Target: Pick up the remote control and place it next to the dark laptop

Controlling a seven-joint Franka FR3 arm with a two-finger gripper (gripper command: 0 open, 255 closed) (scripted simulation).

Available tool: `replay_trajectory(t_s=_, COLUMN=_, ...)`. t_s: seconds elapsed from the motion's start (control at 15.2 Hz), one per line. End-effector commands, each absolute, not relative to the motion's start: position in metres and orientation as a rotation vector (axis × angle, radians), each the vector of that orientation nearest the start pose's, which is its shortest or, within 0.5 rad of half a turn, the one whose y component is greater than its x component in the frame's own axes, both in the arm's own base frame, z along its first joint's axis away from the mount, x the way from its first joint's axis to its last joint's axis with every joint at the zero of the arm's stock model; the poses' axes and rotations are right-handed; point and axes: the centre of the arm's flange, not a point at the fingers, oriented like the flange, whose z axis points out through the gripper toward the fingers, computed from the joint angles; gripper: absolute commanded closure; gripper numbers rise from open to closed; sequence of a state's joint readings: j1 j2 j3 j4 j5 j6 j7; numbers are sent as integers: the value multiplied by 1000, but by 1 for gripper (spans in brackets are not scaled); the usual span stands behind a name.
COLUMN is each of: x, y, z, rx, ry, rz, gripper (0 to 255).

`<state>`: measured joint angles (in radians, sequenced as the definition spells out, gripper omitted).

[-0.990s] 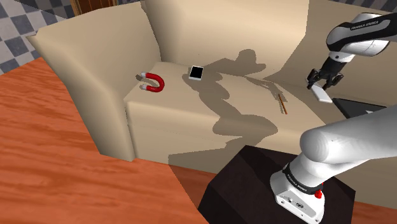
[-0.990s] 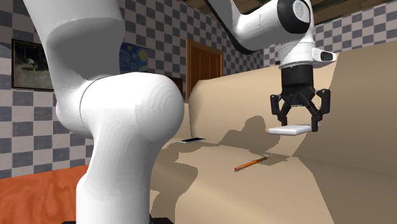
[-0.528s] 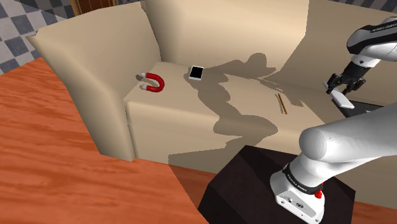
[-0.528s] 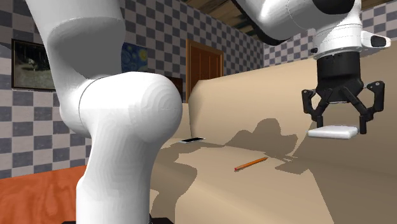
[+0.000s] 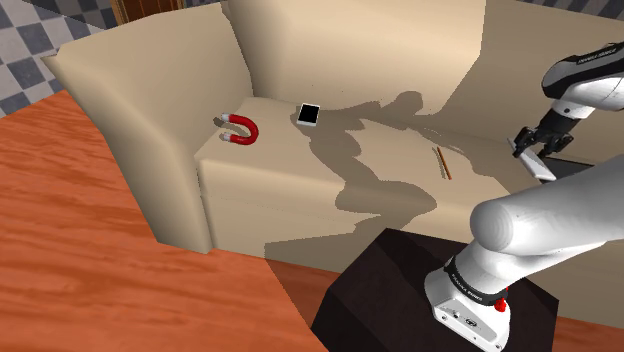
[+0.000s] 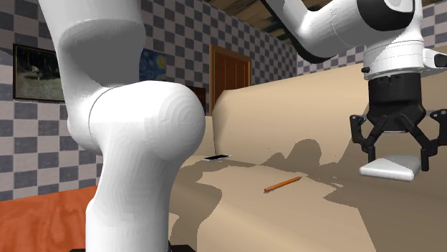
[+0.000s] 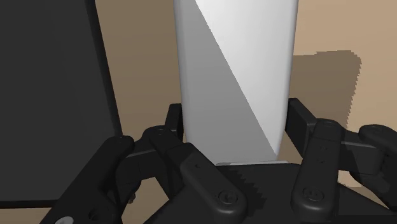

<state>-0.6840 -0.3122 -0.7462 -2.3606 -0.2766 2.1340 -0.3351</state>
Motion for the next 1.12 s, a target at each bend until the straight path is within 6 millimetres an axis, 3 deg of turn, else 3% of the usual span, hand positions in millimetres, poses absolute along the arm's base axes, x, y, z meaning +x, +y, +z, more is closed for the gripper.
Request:
replay_trajectory(t_s=0.0, x=47, y=-465, z=406, rx=-2841, ry=1417, rz=7, gripper=255)
replay_trajectory(t_s=0.46, x=47, y=-465, z=371, rx=-2841, ry=1417, rz=7, gripper=255)
replay_trajectory(t_s=0.92, x=47, y=-465, z=371, rx=-2841, ry=1417, rz=7, gripper=255)
replay_trajectory(t_s=0.99, x=47, y=-465, z=371, rx=-2841, ry=1417, rz=7, gripper=0)
replay_trajectory(t_s=1.06, x=47, y=-465, z=371, rx=-2841, ry=1417, rz=7, gripper=0)
